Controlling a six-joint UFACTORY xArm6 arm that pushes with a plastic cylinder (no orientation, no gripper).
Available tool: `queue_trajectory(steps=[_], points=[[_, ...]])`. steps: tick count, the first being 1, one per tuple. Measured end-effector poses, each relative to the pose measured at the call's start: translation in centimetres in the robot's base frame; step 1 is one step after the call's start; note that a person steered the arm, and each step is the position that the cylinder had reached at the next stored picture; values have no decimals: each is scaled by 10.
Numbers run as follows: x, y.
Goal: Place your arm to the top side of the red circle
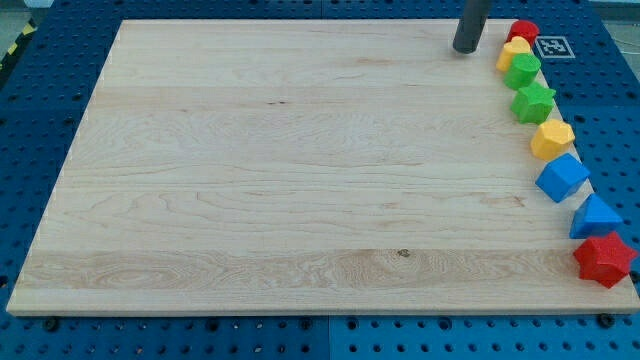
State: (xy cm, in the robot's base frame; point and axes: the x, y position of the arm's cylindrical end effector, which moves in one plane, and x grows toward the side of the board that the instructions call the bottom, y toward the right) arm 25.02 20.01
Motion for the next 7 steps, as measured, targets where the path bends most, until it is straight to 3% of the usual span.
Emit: queue_trajectory(steps=[2,4,6,7], points=[[-59,5],[-58,27],[-58,99],[-25,142]])
